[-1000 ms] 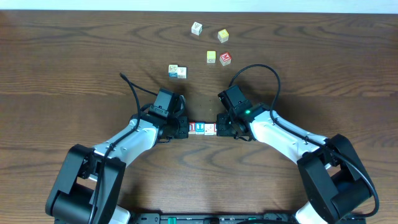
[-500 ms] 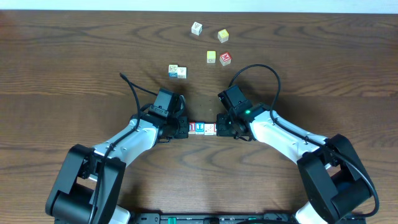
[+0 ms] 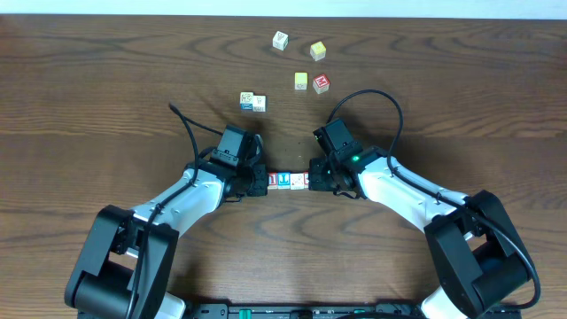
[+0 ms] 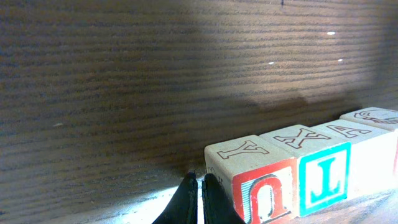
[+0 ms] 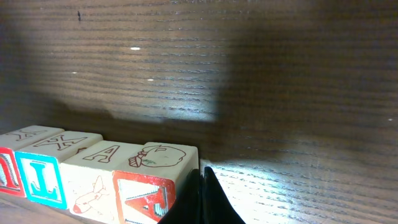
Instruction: Lift 4 blocks
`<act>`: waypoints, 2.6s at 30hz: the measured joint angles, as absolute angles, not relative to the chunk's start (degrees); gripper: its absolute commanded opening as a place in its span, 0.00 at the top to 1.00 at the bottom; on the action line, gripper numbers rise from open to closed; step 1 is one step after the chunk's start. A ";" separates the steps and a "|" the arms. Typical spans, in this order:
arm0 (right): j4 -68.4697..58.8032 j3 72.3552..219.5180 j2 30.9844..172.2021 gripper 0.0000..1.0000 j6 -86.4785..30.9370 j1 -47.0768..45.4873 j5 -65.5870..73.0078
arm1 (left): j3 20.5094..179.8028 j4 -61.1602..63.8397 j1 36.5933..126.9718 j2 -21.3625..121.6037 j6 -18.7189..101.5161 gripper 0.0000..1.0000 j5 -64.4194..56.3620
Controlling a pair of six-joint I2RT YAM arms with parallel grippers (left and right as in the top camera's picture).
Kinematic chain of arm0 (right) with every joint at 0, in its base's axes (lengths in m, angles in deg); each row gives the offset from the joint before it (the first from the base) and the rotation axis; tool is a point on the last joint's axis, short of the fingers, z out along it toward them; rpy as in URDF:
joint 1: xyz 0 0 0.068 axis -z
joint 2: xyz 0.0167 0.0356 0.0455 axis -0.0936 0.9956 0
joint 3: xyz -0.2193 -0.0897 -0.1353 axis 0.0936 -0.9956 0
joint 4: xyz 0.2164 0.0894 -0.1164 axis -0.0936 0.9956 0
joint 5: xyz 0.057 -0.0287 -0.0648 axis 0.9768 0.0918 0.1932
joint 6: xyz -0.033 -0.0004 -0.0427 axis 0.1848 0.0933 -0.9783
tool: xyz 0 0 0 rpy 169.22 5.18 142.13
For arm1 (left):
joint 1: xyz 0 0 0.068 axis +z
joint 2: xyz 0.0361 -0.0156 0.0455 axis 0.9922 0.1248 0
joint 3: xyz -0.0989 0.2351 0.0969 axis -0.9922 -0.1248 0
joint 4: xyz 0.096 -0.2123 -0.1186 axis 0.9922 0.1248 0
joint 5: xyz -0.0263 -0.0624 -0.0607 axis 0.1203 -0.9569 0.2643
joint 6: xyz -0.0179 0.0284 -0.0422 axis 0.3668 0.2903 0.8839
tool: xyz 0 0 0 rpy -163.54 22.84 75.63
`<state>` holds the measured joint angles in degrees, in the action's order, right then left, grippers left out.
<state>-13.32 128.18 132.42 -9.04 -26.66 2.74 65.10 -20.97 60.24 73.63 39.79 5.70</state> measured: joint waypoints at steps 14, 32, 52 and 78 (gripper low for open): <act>-14.55 127.68 132.44 0.99 -9.00 -27.82 1.40 | 65.10 -21.53 59.78 73.63 39.79 0.93 6.90; -15.03 127.59 132.44 0.99 -9.00 -27.82 1.14 | 65.10 -21.36 59.26 73.26 39.81 0.93 7.51; -15.16 127.46 130.11 0.99 -9.04 -27.82 1.01 | 65.10 -21.31 59.26 71.55 39.84 0.93 8.52; -15.16 127.46 127.09 0.99 -9.04 -27.82 0.75 | 65.10 -21.25 59.26 69.85 41.21 0.92 9.02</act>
